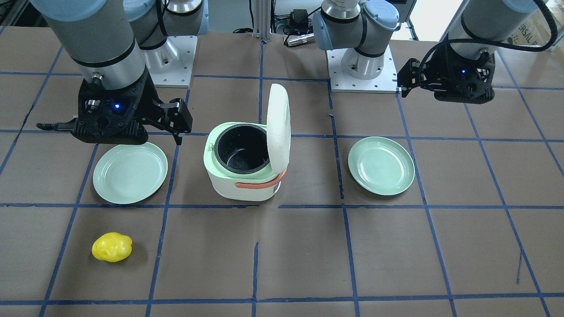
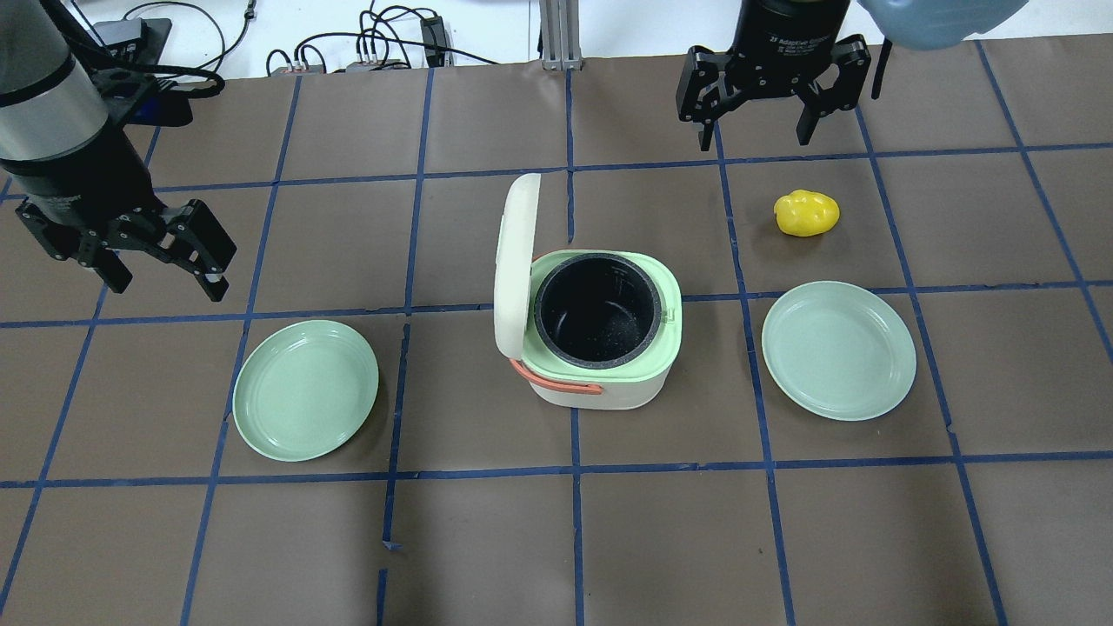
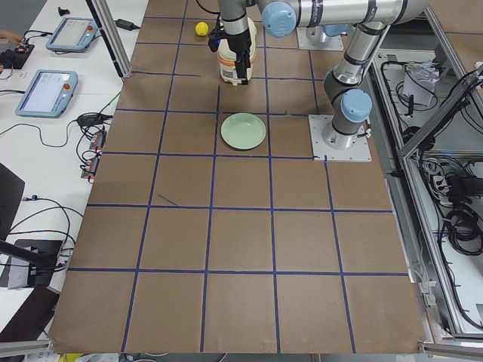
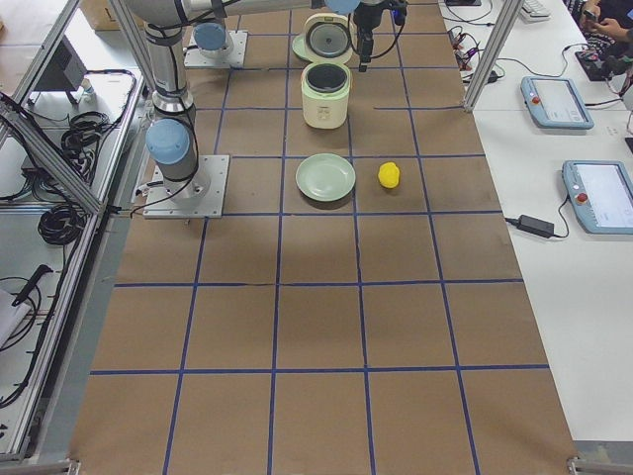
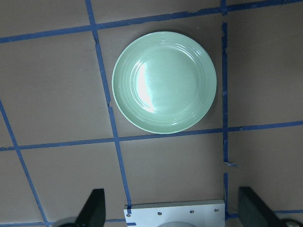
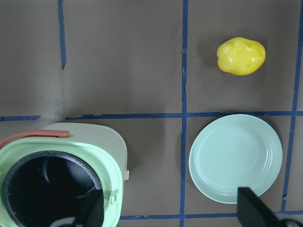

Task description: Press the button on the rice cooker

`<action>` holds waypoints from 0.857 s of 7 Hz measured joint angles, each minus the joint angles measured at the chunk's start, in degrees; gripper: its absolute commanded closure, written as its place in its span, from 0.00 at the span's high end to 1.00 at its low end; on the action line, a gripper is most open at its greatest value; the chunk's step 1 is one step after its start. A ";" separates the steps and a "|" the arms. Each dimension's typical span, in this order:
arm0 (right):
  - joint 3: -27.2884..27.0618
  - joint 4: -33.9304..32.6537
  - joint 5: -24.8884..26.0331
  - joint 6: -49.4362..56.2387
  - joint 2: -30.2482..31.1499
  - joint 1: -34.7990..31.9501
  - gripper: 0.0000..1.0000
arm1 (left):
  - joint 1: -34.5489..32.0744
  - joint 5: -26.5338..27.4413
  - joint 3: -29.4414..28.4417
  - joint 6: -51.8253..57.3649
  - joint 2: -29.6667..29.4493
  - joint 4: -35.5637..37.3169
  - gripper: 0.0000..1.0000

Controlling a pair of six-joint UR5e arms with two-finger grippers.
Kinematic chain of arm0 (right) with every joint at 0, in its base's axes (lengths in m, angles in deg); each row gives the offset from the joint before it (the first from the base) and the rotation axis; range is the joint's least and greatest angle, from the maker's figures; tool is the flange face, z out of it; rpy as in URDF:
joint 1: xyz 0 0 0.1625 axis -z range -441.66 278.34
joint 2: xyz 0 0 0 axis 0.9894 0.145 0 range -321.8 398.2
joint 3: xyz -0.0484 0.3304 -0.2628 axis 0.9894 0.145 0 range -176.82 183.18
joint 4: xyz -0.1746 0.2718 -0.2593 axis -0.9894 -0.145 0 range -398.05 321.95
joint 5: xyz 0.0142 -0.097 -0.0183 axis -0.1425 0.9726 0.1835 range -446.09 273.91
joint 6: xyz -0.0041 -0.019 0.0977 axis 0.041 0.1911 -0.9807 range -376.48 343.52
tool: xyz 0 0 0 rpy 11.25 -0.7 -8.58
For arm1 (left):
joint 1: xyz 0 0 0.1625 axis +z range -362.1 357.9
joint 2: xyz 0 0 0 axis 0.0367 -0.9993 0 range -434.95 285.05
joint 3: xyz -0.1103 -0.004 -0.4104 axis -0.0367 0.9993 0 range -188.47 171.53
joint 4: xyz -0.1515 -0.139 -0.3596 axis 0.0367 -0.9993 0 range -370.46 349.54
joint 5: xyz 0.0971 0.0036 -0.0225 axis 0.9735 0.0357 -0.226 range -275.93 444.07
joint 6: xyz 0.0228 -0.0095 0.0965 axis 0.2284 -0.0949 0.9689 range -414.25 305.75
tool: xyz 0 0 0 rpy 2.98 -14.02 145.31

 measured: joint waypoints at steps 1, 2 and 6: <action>-1.07 -0.02 -0.07 0.99 0.36 0.58 1.00 | 0.00 0.00 0.00 0.00 0.00 0.00 1.00; -2.68 -0.27 -0.17 1.48 1.18 1.04 1.00 | 0.00 0.00 0.00 0.00 0.00 0.00 1.00; -5.34 -0.98 -0.67 2.68 2.34 3.21 1.00 | 0.00 0.00 0.00 0.00 0.02 0.00 1.00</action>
